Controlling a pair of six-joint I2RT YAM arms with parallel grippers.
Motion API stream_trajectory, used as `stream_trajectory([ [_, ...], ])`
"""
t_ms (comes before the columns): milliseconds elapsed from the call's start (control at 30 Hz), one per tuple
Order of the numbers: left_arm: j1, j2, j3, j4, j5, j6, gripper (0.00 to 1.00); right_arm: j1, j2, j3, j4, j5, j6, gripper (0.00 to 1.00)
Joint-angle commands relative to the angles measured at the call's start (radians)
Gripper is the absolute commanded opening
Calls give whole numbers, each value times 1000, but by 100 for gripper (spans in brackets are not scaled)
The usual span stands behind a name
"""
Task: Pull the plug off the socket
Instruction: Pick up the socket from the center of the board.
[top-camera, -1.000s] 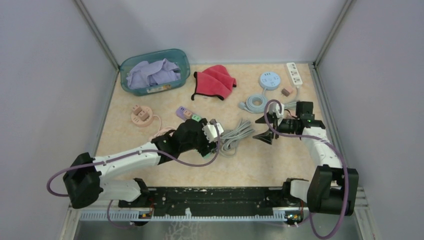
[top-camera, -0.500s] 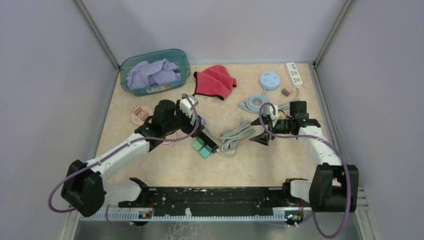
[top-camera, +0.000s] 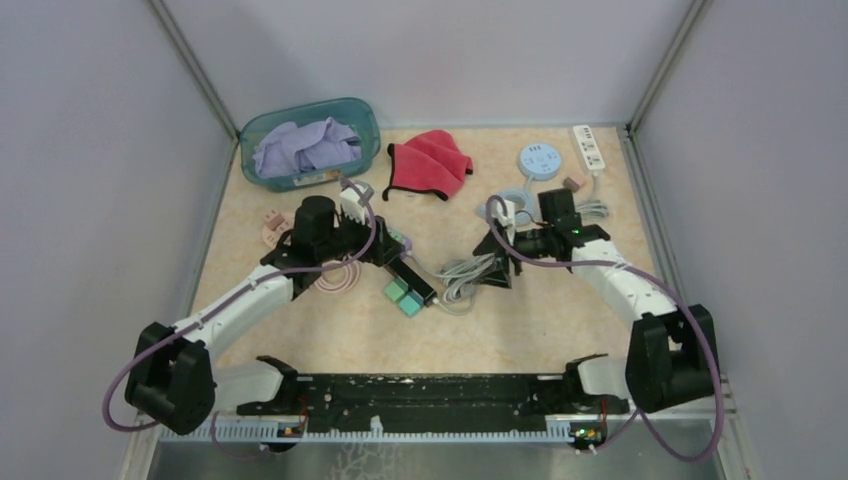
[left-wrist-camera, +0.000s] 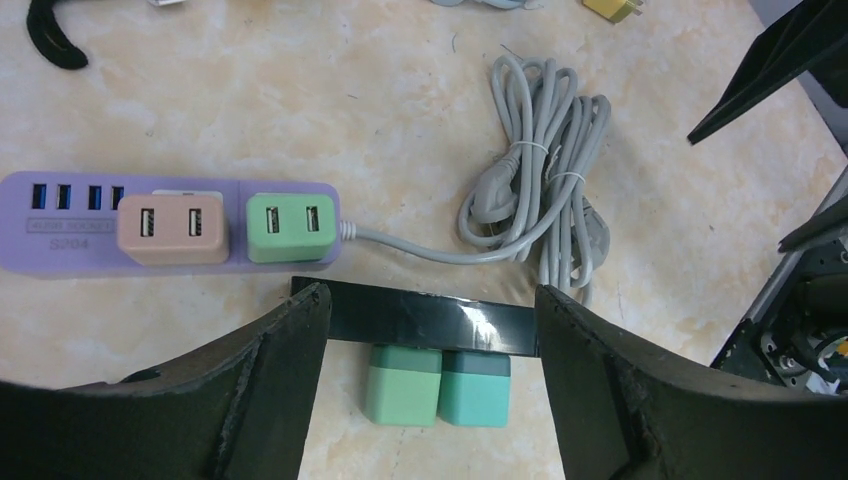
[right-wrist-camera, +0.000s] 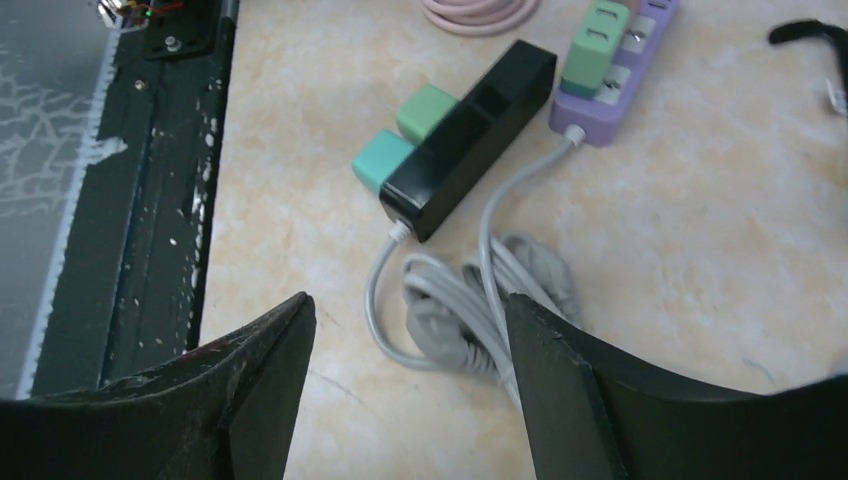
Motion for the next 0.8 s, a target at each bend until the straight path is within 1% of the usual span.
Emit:
stream_trajectory([
  [0,15,-59,-1,-35,-10,-43,80,194,56,140,107,206,235,71],
  [133,17,-155,-33,-73,-136,-70,82,323,118,194,180,374,382,72],
  [267,19,-282,-134,-33,-199,-130,91,414,172,182,270,506,479,70],
  [333,19,-345,-184,-6,-205,-154,94,461,196,172,307,562,523,68],
  [433,18,-398,-235,14,-209,-182,97,531,223,159,353,649,573,67],
  [600,18,-428,-256,6,-213,-190,98,614,281,143,407,813,647,65],
  [700,18,-438,-261,-1,-220,-190,98,626,311,151,400,841,665,59],
  [767,19,-446,-268,0,-224,-193,98,633,318,153,395,840,669,57],
])
